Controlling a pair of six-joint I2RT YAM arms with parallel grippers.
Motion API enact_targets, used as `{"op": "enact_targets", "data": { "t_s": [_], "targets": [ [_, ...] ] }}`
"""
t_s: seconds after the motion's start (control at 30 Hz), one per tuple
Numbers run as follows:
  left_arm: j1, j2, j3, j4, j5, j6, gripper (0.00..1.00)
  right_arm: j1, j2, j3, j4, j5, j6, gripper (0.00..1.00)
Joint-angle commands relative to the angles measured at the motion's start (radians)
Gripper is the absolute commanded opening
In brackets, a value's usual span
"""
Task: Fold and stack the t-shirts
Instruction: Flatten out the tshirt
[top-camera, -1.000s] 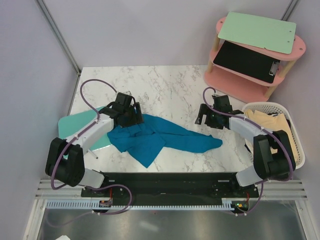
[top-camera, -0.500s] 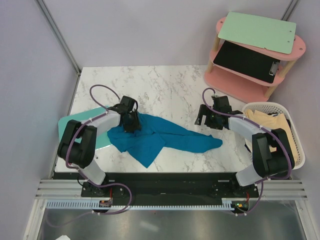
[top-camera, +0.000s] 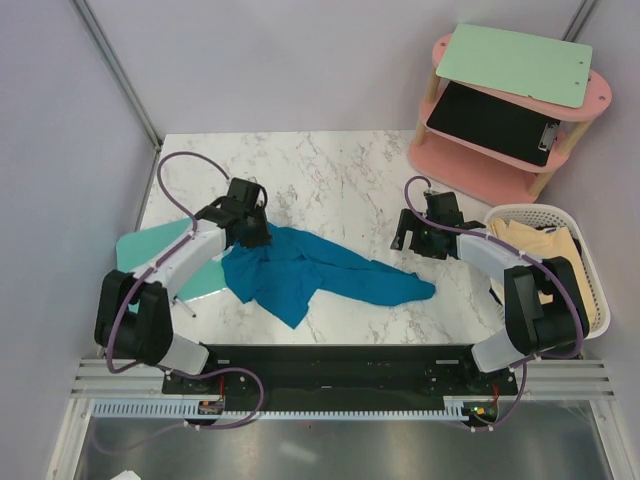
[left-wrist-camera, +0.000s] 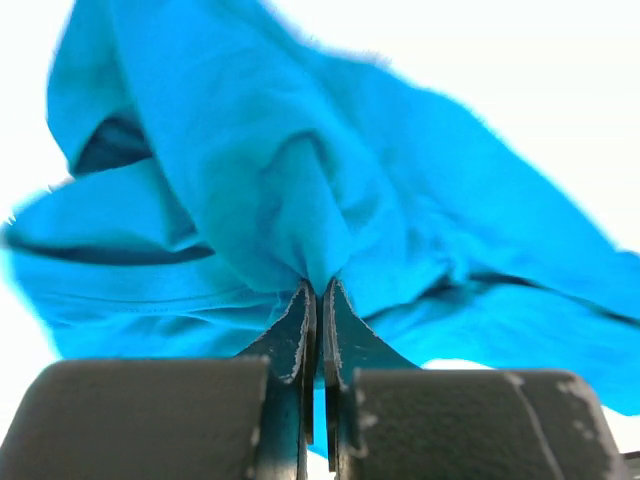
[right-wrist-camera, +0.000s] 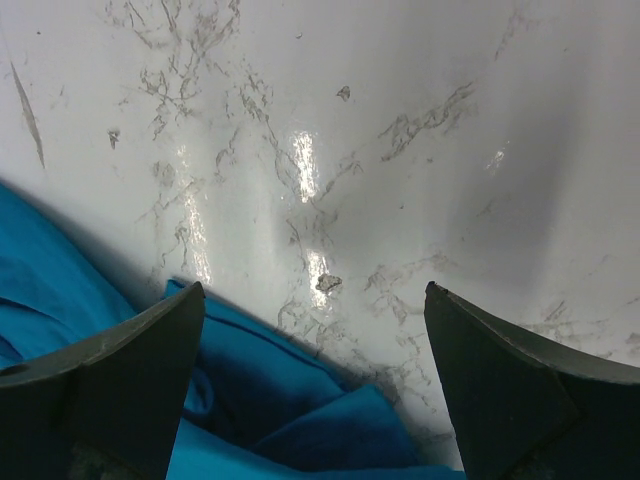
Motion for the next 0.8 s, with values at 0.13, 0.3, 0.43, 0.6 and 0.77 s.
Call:
{"op": "enact_targets", "data": {
  "t_s": [0.13, 0.3, 0.43, 0.6, 0.77],
  "targets": [
    [0.022, -0.087, 0.176, -0.082, -0.064, 0.081, 0.09, 0.003, -0.014, 0.007, -0.012, 0.036, -0.016, 0.98],
    [0.023, -0.017, 0.180, -0.077, -0.051, 0.087, 0.37, 0.004, -0.022, 0.002, -0.015, 0.041, -0.019, 0.98],
    [0.023, 0.018, 0.152, -0.045, -0.035, 0.082, 0.36, 0.003, -0.028, 0.001, -0.020, 0.046, -0.022, 0.98],
    [0.025, 0.032, 0.144, -0.033, -0.043, 0.084, 0.36, 0.003, -0.028, 0.002, -0.023, 0.050, -0.027, 0.98],
    [0.031, 0.071, 0.157, -0.033, -0.078, 0.088, 0.59, 0.003, -0.017, -0.002, -0.021, 0.049, -0.027, 0.98]
  ]
}}
